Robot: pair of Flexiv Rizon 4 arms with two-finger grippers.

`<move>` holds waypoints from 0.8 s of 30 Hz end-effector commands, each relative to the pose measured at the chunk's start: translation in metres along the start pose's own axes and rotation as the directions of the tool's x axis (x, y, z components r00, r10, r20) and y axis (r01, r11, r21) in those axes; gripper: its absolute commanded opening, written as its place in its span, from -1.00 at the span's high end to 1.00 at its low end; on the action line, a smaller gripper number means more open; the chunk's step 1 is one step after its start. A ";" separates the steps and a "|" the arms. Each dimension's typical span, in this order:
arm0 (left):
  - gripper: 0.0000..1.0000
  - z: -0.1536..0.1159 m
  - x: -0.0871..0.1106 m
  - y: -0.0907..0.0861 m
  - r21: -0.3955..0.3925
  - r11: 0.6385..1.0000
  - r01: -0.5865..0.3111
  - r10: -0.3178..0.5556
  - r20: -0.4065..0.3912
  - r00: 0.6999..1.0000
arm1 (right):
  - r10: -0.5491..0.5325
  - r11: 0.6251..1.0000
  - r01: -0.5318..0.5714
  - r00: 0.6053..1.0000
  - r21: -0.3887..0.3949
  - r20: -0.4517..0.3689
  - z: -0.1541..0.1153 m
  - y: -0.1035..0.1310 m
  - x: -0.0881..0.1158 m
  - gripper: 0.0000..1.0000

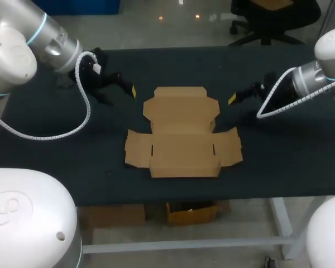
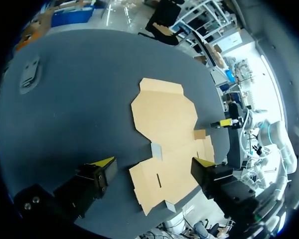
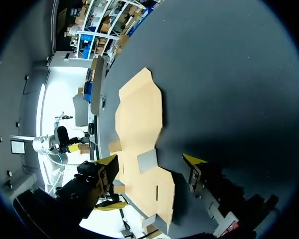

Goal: Assemble the packaging by folding the flat box into shape, placing the metal phone stand inside, and closing the box properly

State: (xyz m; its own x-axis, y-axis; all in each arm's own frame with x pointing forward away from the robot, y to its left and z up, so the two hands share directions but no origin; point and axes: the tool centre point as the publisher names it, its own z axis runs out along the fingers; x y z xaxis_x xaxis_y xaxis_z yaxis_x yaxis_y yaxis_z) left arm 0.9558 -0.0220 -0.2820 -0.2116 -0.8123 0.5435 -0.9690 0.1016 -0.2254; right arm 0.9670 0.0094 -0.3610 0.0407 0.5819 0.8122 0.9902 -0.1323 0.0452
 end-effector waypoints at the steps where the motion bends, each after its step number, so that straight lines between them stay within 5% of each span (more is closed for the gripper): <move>1: -1.00 -0.002 -0.002 -0.007 -0.007 1.000 -0.002 0.002 0.000 1.000 | -0.014 1.000 0.014 1.000 -0.011 -0.015 0.002 0.002 0.000 -0.36; 4: -1.00 -0.004 -0.004 -0.011 0.001 1.000 0.000 0.000 -0.004 1.000 | -0.020 1.000 0.019 1.000 -0.021 -0.023 0.003 0.004 0.002 -0.62; 6: -1.00 -0.005 -0.006 -0.013 -0.002 1.000 0.003 -0.003 -0.015 1.000 | -0.022 0.999 0.021 0.999 -0.025 -0.025 0.003 0.005 0.003 -1.00; 24: -1.00 -0.005 -0.006 -0.013 -0.002 1.000 0.003 -0.003 -0.015 1.000 | -0.018 0.999 0.016 0.999 -0.041 -0.045 0.011 0.014 -0.003 -1.00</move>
State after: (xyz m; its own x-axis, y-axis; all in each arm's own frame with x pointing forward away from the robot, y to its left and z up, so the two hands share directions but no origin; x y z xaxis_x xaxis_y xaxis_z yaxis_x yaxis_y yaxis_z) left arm 0.9678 -0.0155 -0.2781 -0.2106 -0.8028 0.5579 -0.9695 0.0984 -0.2243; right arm 0.9764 0.0123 -0.3610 0.0289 0.5663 0.8237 0.9850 -0.1563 0.0728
